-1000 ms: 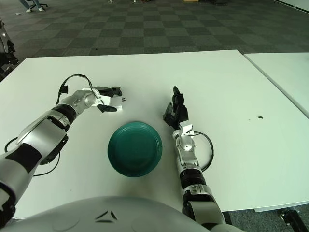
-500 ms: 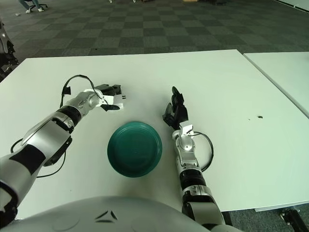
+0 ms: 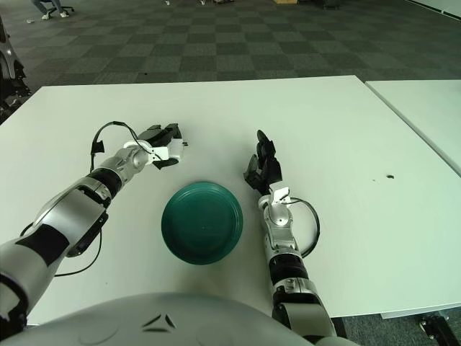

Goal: Put the charger into the plate.

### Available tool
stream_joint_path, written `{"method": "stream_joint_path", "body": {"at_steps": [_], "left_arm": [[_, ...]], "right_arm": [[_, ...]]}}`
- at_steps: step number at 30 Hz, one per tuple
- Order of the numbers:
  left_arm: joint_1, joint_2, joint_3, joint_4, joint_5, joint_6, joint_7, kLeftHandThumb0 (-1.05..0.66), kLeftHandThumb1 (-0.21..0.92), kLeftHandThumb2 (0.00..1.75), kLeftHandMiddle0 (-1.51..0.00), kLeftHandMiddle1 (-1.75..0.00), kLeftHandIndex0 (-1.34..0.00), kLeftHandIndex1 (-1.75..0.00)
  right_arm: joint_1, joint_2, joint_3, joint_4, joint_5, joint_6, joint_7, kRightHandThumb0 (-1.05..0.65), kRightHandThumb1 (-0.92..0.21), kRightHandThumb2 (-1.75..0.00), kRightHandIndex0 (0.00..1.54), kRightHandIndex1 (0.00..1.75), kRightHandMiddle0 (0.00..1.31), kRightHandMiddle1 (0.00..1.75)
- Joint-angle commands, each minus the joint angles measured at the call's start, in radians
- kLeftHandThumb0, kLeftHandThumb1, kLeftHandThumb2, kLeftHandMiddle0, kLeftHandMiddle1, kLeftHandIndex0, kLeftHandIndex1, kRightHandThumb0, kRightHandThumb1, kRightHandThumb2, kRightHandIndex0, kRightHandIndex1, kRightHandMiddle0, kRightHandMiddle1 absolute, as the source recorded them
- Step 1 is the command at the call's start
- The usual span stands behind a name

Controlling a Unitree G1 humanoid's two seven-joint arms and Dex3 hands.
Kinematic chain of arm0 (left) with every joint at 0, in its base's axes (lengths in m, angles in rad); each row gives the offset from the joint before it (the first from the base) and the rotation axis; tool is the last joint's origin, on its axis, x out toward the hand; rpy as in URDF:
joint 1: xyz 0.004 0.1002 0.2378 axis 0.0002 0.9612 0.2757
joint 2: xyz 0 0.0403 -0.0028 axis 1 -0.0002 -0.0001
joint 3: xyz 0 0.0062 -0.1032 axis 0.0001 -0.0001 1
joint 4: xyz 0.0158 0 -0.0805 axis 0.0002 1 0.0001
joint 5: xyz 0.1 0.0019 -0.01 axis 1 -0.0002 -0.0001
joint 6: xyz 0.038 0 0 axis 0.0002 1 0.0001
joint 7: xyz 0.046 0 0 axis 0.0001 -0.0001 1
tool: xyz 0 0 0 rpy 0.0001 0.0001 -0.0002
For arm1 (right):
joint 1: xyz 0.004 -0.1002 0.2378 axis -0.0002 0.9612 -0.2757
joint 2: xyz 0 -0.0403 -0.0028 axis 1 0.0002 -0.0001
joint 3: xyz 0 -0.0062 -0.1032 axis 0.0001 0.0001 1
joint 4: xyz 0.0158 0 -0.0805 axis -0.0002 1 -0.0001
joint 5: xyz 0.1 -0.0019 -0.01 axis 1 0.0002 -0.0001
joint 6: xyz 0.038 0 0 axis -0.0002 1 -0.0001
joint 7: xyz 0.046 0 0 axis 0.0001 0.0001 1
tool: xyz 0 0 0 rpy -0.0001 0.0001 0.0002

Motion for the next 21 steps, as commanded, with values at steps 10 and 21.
{"method": "stream_joint_path", "body": {"at_steps": [10, 21], "left_arm": [[0.070, 0.005, 0.024, 0.051, -0.014, 0.024, 0.032, -0.50, 0.24, 1.41, -1.15, -1.75, -0.67, -1.75], [0.017, 0.060, 0.079, -0.001, -0.051, -0.108, 0.121, -0.50, 0.23, 1.42, -1.19, -1.75, -0.67, -1.75]], "right_arm": [[0.124, 0.021, -0.020, 0.084, 0.033, 0.088, 0.007, -0.75, -0.92, -0.95, 0.07, 0.00, 0.00, 0.27], [0.127, 0.034, -0.030, 0.065, 0.045, 0.110, 0.000, -0.72, -0.92, -0.93, 0.06, 0.00, 0.00, 0.27]]}}
